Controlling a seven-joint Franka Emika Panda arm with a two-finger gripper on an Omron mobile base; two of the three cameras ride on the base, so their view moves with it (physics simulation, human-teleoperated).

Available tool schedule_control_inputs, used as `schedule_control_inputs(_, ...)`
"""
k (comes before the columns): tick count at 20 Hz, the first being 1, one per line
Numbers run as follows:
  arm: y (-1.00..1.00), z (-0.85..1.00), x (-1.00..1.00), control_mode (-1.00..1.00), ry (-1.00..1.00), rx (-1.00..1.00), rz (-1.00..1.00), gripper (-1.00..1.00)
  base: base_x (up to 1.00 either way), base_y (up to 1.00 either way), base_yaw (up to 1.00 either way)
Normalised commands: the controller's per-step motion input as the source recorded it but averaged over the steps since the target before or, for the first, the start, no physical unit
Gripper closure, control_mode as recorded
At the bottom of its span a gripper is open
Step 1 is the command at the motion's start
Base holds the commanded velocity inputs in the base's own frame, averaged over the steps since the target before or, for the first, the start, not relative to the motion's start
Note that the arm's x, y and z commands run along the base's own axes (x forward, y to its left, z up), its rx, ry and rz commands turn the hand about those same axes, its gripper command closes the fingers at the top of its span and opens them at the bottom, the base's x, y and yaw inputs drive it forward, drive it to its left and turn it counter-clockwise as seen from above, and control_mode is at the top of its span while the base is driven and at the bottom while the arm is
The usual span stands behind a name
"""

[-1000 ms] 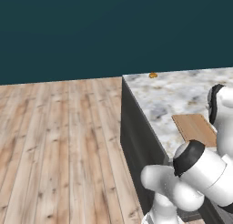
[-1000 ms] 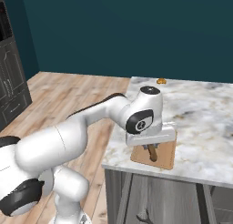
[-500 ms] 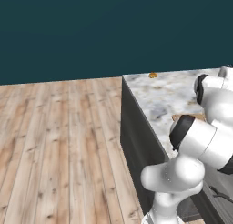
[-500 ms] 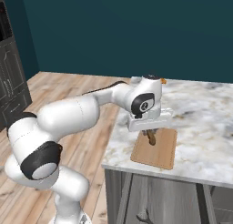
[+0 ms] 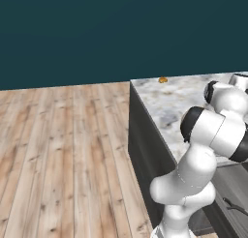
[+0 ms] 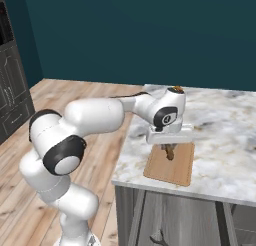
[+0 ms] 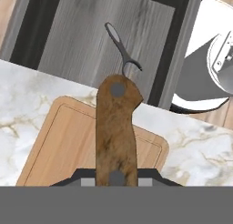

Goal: Open the drawer on the right and place the cutting tools on the cutting board.

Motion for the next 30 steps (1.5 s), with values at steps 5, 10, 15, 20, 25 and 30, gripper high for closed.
schedule_control_inputs(5,0.22,-0.45,0.32,-1.00,0.00,-0.03,-0.15,1.00,0.00,0.00,0.00)
schedule_control_inputs(10,0.14,-0.45,0.15,-1.00,0.00,-0.11,-0.12,1.00,0.00,0.00,0.00)
schedule_control_inputs(15,0.14,-0.42,0.05,-1.00,0.00,-0.14,-0.09,1.00,0.00,0.00,0.00)
schedule_control_inputs(20,0.14,-0.35,0.06,-1.00,-0.01,-0.09,-0.09,1.00,0.00,0.00,0.00)
schedule_control_inputs(25,0.21,-0.32,0.06,-1.00,-0.01,-0.04,-0.09,1.00,0.00,0.00,0.00)
schedule_control_inputs(30,0.18,-0.12,0.19,-1.00,-0.03,0.00,-0.10,-1.00,0.00,0.00,0.00)
